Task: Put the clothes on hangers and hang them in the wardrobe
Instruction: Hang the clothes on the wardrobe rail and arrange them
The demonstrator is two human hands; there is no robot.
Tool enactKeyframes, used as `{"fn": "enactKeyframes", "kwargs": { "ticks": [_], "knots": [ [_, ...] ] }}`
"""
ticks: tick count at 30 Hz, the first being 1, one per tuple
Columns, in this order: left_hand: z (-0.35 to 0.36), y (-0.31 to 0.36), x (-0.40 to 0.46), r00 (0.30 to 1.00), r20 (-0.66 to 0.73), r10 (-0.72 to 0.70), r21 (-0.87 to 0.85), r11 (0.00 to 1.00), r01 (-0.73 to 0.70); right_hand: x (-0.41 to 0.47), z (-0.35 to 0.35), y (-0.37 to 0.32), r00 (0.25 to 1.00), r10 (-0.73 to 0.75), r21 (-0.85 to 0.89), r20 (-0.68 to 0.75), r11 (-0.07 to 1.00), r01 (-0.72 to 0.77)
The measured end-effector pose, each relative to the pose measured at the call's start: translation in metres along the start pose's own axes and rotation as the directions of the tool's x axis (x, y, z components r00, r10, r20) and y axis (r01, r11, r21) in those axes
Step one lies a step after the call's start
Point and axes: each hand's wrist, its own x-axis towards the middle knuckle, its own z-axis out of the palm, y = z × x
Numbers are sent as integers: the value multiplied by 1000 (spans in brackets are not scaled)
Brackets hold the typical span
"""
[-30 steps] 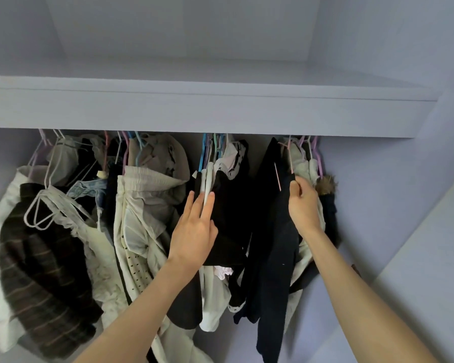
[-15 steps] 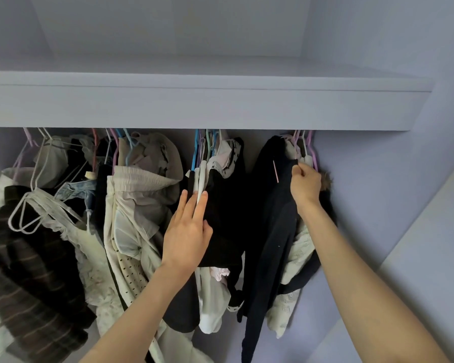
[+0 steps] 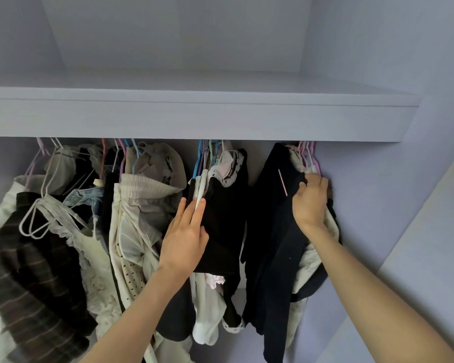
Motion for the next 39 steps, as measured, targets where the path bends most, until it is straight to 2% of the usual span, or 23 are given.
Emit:
{"fn": "enactKeyframes", "kwargs": {
  "ticks": [1, 3, 5, 7, 8, 11, 14, 16, 19, 22, 25, 29, 32, 34, 36, 39],
  "knots": [
    [0, 0, 0, 1000, -4, 8, 0, 1000, -8, -5, -3, 8, 989, -146, -123, -7, 982, 144],
    [1, 1, 0, 999, -18, 30, 18, 999, -30, -15, -5, 25, 910, -410, -382, 55, 834, 399],
    [3, 4, 0, 998, -24, 52, 46, 998, -51, -25, -4, 31, 796, -547, -516, 260, 618, 593],
    [5, 7, -1, 998, -7, 63, 67, 996, -62, -32, -4, 25, 727, -453, -561, 517, 462, 687],
    [5, 9, 0, 998, 1, 62, 73, 995, -61, -31, -4, 20, 735, -355, -599, 578, 426, 678],
    [2, 15, 0, 998, 46, 35, 75, 996, -39, -27, -6, 15, 788, -154, -742, 596, 271, 613],
    [-4, 17, -2, 991, 131, 32, 107, 993, -46, -33, -13, 21, 790, -99, -769, 605, 182, 612],
    [-12, 14, 1, 972, 227, 53, 153, 984, -89, -38, -18, 24, 777, -136, -752, 614, 196, 629],
    [-41, 7, 11, 929, 367, 43, 261, 954, -147, -47, -24, 10, 754, -221, -670, 619, 353, 653],
    [-80, -1, 9, 959, 283, 29, 271, 956, -109, -58, -21, -23, 778, -406, -501, 480, 601, 623],
    [-112, -15, -26, 993, 120, 23, 246, 968, -52, -86, -16, -68, 744, -571, -295, 347, 687, 664],
    [-153, -45, -109, 993, 9, -117, 282, 953, 110, -158, -8, -130, 593, -734, -43, 331, 616, 786],
    [-189, -69, -186, 958, -41, -282, 341, 898, 279, -234, -6, -162, 473, -772, 182, 425, 585, 791],
    [-219, -84, -248, 907, -75, -414, 382, 829, 409, -295, -11, -182, 362, -799, 298, 479, 537, 789],
    [-229, -84, -287, 880, -90, -467, 389, 797, 463, -331, -15, -183, 294, -800, 346, 523, 515, 784],
    [-251, -76, -376, 780, -143, -609, 410, 681, 607, -410, -29, -198, 80, -822, 465, 563, 396, 792]
  ]
}}
